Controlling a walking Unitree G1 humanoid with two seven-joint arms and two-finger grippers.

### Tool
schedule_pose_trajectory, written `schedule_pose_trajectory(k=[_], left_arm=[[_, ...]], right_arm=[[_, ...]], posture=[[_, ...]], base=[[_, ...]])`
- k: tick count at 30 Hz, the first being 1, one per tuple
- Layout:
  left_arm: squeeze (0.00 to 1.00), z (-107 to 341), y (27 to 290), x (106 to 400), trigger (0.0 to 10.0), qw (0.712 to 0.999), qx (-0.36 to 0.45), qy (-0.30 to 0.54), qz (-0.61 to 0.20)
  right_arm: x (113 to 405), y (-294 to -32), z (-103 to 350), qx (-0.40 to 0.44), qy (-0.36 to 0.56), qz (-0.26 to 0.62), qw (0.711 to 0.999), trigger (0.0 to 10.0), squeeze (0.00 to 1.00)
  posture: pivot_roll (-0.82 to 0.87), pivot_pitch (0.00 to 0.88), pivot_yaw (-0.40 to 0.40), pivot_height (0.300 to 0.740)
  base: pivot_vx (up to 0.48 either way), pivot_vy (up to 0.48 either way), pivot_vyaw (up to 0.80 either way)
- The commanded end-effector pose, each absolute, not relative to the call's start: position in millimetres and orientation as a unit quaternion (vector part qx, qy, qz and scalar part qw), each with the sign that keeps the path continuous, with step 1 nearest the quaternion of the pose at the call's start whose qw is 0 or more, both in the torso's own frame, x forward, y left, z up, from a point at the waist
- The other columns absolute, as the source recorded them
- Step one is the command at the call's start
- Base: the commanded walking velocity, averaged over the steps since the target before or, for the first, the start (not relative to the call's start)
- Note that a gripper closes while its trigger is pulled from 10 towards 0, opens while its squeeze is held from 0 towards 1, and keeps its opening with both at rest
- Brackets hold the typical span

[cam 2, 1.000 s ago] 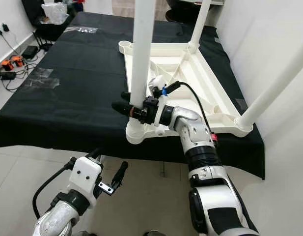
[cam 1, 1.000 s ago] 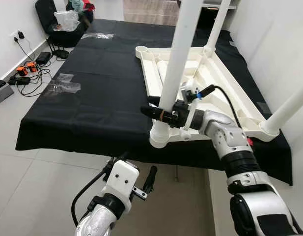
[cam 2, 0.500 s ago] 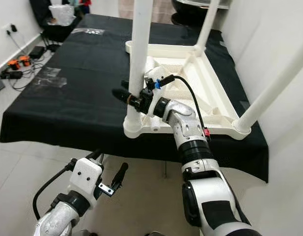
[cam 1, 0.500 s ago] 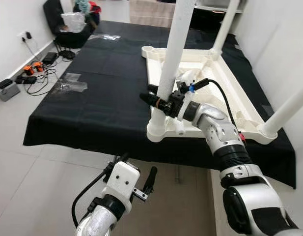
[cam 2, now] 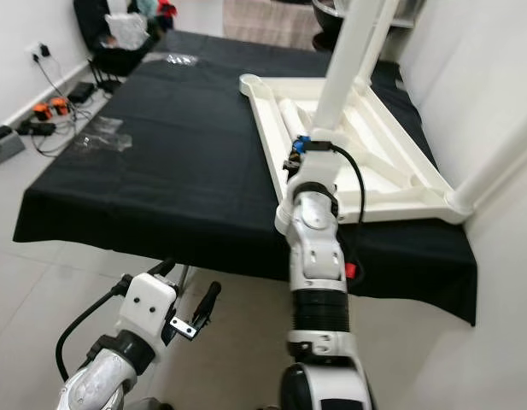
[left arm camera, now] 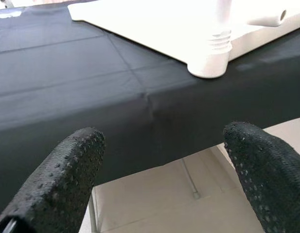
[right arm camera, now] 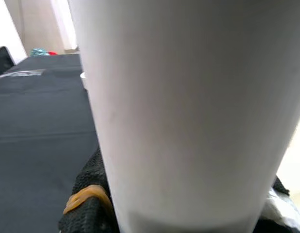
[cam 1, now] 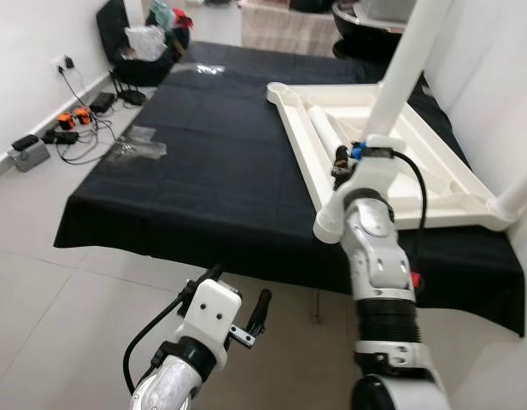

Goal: Building children table

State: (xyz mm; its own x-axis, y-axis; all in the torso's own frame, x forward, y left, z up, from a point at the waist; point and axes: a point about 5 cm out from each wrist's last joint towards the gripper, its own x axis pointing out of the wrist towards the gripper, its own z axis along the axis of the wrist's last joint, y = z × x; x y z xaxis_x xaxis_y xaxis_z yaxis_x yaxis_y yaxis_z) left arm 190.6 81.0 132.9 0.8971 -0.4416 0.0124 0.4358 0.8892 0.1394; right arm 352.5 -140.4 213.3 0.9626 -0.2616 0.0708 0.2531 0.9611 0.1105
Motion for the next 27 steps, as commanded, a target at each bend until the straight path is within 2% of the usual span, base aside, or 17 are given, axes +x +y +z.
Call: schedule_pose_trajectory(k=[1,2,3,6,7,9,10,13,14,17,18,19,20,21,22,25,27], left_arm=[[0.00,129,82,190,10.0,0.972,0.069,-0.015,-0.225],[0.00,129,82,190,10.0,0.972,0.069,-0.015,-0.225],[0.00,129,82,190,10.0,0.972,0.069,-0.015,-0.224],[0.00,129,82,190,10.0,0.972,0.069,-0.014,-0.224],[0.00,129,82,190,10.0,0.972,0.068,-0.014,-0.225],[0.00,129,82,190,10.0,0.972,0.068,-0.014,-0.225],[0.00,129,82,190,10.0,0.972,0.068,-0.014,-0.225],[0.00,129,82,190,10.0,0.972,0.068,-0.014,-0.225],[0.00,129,82,190,10.0,0.972,0.068,-0.014,-0.225],[0.00,129,82,190,10.0,0.972,0.067,-0.014,-0.224],[0.00,129,82,190,10.0,0.972,0.067,-0.014,-0.224],[0.00,129,82,190,10.0,0.972,0.066,-0.014,-0.224],[0.00,129,82,190,10.0,0.972,0.066,-0.014,-0.224],[0.00,129,82,190,10.0,0.972,0.066,-0.014,-0.224],[0.00,129,82,190,10.0,0.972,0.066,-0.014,-0.224],[0.00,129,82,190,10.0,0.972,0.065,-0.014,-0.225],[0.00,129,82,190,10.0,0.972,0.065,-0.014,-0.225]], right_arm=[[348,-140,198,0.059,0.003,-0.168,0.984,8.6,0.00],[348,-140,198,0.059,0.003,-0.168,0.984,8.6,0.00],[350,-126,201,0.067,-0.008,-0.137,0.988,10.0,0.00],[351,-122,203,0.070,-0.017,-0.122,0.990,10.0,0.00],[351,-117,210,0.066,-0.044,-0.090,0.993,10.0,1.00],[351,-116,213,0.060,-0.052,-0.083,0.993,10.0,1.00],[352,-114,215,0.051,-0.061,-0.061,0.995,10.0,0.79],[352,-114,217,0.046,-0.065,-0.047,0.996,10.0,0.79],[356,-113,217,0.053,-0.060,-0.003,0.997,10.0,0.00],[363,-114,219,0.113,-0.044,0.162,0.979,10.0,0.00],[363,-114,219,0.113,-0.044,0.162,0.979,10.0,0.00],[362,-115,223,0.126,-0.046,0.222,0.966,10.0,0.00],[362,-115,223,0.126,-0.046,0.222,0.966,10.0,0.00],[356,-117,227,0.122,-0.047,0.324,0.937,10.0,0.00],[356,-117,227,0.122,-0.047,0.324,0.937,10.0,0.00],[350,-117,226,0.099,-0.040,0.421,0.901,10.0,0.00],[350,-117,226,0.091,-0.039,0.438,0.894,10.0,0.00]], posture=[[0.08,0.107,-0.092,0.740],[0.08,0.107,-0.092,0.740],[0.08,0.107,-0.092,0.740],[0.08,0.107,-0.092,0.740],[0.08,0.110,-0.092,0.740],[0.08,0.110,-0.092,0.740],[0.08,0.110,-0.095,0.740],[0.08,0.110,-0.095,0.740],[0.08,0.110,-0.095,0.740],[0.08,0.112,-0.094,0.740],[0.08,0.112,-0.094,0.740],[0.08,0.112,-0.094,0.740],[0.08,0.112,-0.094,0.740],[0.08,0.114,-0.092,0.740],[0.08,0.114,-0.092,0.740],[0.08,0.114,-0.092,0.740],[0.08,0.115,-0.098,0.740]], base=[[0.000,0.000,0.00],[0.000,0.000,0.00],[0.000,0.000,0.00],[0.000,0.000,0.00],[0.000,0.000,0.00],[0.000,0.000,0.00],[0.000,0.000,0.00],[0.000,0.000,0.00],[0.000,0.000,0.00],[0.000,0.000,0.00],[0.000,0.000,0.00],[0.000,0.000,0.00],[0.000,0.000,0.00],[0.000,0.000,0.00],[0.000,0.000,0.00],[0.000,0.000,0.00],[0.000,0.000,0.00]])
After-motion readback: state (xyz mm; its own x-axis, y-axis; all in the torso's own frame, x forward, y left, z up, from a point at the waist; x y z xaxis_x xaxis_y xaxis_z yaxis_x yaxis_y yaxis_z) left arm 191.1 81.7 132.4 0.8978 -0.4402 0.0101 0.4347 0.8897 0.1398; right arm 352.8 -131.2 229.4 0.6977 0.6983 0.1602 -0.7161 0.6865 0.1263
